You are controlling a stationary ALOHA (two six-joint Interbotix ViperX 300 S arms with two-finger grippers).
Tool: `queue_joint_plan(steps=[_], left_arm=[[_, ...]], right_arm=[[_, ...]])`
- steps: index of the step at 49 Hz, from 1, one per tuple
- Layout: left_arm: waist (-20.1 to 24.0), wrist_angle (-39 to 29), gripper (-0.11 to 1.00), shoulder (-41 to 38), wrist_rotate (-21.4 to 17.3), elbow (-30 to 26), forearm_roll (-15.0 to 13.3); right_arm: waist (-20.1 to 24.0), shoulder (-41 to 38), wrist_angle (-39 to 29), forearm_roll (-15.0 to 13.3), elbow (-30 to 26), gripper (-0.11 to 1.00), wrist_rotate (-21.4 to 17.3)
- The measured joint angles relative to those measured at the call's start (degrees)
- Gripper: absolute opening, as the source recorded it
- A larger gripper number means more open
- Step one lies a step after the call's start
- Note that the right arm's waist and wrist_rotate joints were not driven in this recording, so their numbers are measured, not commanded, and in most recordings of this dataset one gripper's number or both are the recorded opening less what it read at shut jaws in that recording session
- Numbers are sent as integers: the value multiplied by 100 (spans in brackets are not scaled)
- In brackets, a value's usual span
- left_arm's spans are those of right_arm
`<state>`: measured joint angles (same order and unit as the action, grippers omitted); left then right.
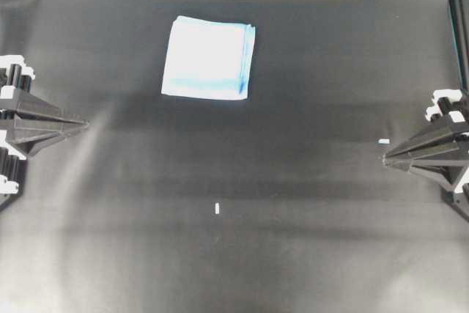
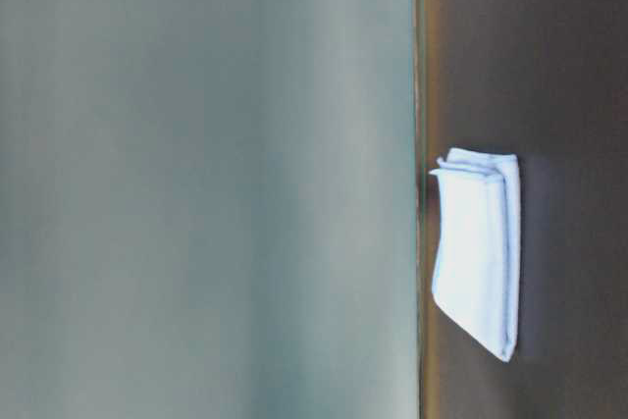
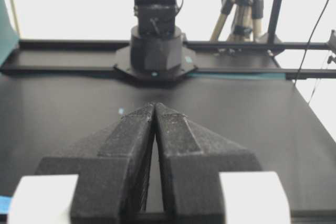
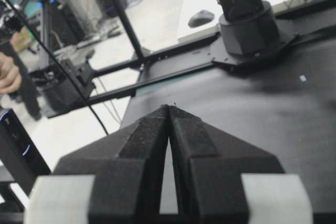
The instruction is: Push a blue cloth with the left arm to wipe the desk.
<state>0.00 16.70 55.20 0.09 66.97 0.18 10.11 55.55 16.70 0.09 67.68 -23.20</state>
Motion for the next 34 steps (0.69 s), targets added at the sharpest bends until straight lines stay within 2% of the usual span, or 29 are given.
queue_joint_plan(steps=[3, 6, 11, 24, 34], left_arm=[[9, -35, 5, -79, 105, -44, 62], [79, -70, 0, -448, 360, -229, 149], [246, -79, 0, -1099, 554, -510, 185], [932, -202, 0, -2593, 642, -1274, 193], [1723, -967, 3, -3621, 580, -2074, 193]], right_arm=[[9, -9, 0, 9, 0, 6, 9], [9, -35, -18, 0, 0, -1, 9], [9, -88, -62, 0, 0, -2, 0], [9, -123, -237, 9, 0, -2, 9], [9, -132, -466, 9, 0, -2, 0]])
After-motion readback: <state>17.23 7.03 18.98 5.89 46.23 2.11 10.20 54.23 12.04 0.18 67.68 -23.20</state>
